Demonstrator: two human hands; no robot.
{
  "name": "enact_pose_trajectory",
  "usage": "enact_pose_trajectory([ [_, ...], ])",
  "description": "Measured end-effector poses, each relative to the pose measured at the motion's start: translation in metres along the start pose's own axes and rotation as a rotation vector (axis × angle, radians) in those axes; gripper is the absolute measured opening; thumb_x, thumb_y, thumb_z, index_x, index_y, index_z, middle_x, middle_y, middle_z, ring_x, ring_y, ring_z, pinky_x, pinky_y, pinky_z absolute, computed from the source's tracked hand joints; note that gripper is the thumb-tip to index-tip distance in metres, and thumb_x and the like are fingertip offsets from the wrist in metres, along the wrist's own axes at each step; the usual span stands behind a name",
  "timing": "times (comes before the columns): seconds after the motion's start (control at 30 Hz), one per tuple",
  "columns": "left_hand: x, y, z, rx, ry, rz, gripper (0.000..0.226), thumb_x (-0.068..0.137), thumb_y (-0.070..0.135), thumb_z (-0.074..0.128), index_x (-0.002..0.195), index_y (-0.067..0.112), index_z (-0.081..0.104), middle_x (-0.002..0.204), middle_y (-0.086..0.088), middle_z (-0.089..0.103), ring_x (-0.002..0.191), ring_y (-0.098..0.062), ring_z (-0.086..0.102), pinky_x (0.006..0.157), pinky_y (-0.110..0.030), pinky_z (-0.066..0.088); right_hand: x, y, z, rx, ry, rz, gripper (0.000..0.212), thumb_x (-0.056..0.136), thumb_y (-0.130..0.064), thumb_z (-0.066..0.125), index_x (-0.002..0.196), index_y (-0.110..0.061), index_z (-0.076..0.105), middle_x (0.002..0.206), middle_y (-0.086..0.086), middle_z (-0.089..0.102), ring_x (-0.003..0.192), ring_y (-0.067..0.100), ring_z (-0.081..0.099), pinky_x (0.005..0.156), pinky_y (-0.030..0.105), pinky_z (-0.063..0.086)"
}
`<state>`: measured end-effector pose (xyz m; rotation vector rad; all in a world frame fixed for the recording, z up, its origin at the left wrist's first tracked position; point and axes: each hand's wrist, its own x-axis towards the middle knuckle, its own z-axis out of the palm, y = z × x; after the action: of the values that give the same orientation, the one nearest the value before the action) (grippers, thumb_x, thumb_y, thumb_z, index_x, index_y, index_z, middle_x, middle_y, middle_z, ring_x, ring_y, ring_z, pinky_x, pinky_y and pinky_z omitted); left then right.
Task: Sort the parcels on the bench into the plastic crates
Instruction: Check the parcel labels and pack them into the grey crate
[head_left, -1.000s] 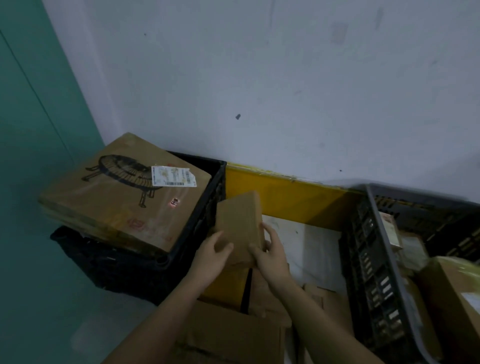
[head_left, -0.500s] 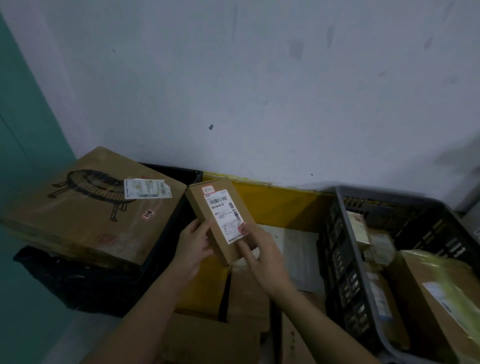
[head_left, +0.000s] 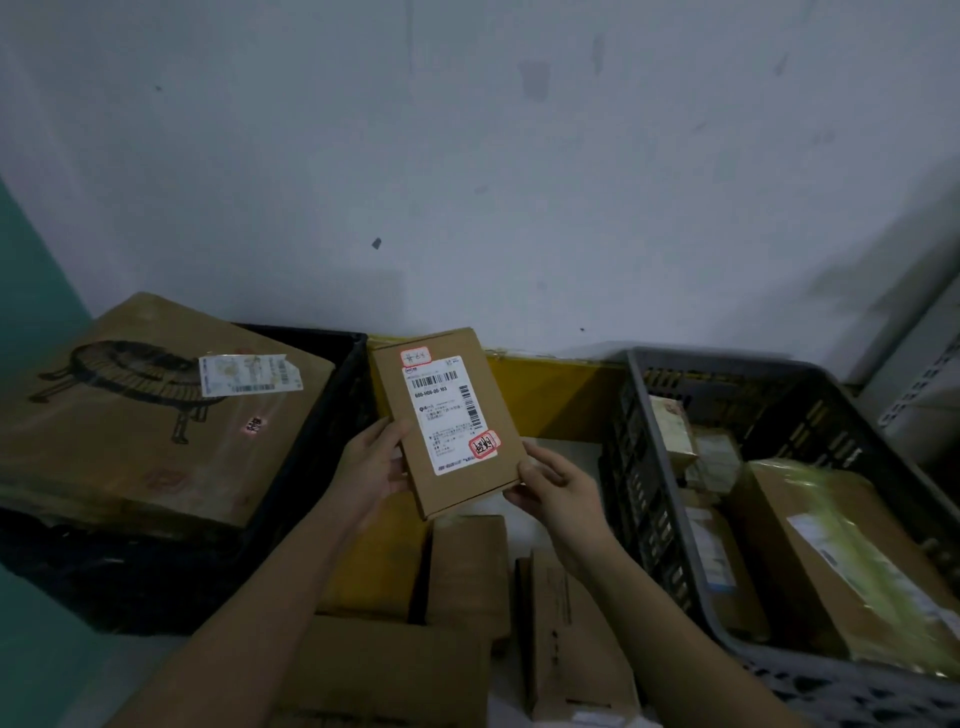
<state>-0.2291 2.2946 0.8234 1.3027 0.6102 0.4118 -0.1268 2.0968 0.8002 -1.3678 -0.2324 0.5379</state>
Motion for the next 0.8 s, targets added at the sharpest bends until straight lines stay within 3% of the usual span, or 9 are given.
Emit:
enact_pose_trajectory([
  [0.13,0.0,0.008,0.029,0.044,-0.04,0.04,0.035,0.1,0.033,0.055,0.133,0.024,0.058,0.113,-0.005,0.074,0.103,-0.026,0.071,0.085,-0.047,0.057,-0.001,-0.015,-0.026,0.023,-0.006,0.03,0.025,0.097,-0.005,0.06,0.119,-0.013,0.066,0.095,0.012,0.077,0.088,0.029,0.075,0.077,0.032,0.061],
  [0.27,0.0,0.017,0.072,0.078,-0.065,0.055,0.053,0.097,0.04,0.056,0.146,0.045,0.036,0.119,0.0,0.07,0.105,-0.024,0.068,0.079,-0.043,0.057,0.004,-0.035,-0.066,0.012,0.017,0.007,0.025,0.096,-0.004,0.061,0.12,-0.008,0.065,0.107,0.017,0.073,0.095,0.029,0.074,0.082,0.035,0.061],
  [0.37,0.005,0.016,0.116,0.099,-0.035,0.03,0.056,0.101,0.046,0.045,0.153,0.034,0.029,0.122,0.003,0.063,0.103,-0.023,0.066,0.081,-0.041,0.057,0.01,-0.051,-0.108,0.052,0.103,-0.028,0.023,0.094,-0.002,0.062,0.117,-0.008,0.067,0.108,0.017,0.073,0.096,0.027,0.074,0.084,0.039,0.061],
  [0.47,0.013,0.004,0.163,0.172,-0.044,-0.011,0.057,0.103,0.051,0.035,0.154,0.027,0.026,0.138,-0.005,0.057,0.112,-0.026,0.063,0.092,-0.045,0.054,0.016,-0.07,-0.156,0.087,0.2,-0.044,0.023,0.095,-0.004,0.063,0.116,-0.011,0.067,0.101,0.016,0.075,0.093,0.029,0.074,0.08,0.037,0.062],
  [0.63,0.018,-0.021,0.247,0.357,-0.105,0.015,0.055,0.105,0.045,0.038,0.155,0.027,0.026,0.155,-0.003,0.04,0.132,-0.025,0.048,0.107,-0.046,0.043,0.023,-0.09,-0.244,0.034,0.354,-0.039,0.021,0.095,-0.007,0.062,0.115,-0.014,0.067,0.107,0.011,0.073,0.092,0.024,0.074,0.085,0.04,0.06],
  [0.8,0.025,-0.045,0.315,0.517,-0.148,0.034,0.064,0.104,0.035,0.046,0.159,0.021,0.015,0.161,-0.006,0.028,0.144,-0.024,0.032,0.117,-0.041,0.031,0.026,-0.097,-0.304,-0.108,0.356,0.118,0.016,0.095,-0.005,0.063,0.11,-0.006,0.061,0.11,0.019,0.066,0.094,0.03,0.069,0.065,0.031,0.059],
])
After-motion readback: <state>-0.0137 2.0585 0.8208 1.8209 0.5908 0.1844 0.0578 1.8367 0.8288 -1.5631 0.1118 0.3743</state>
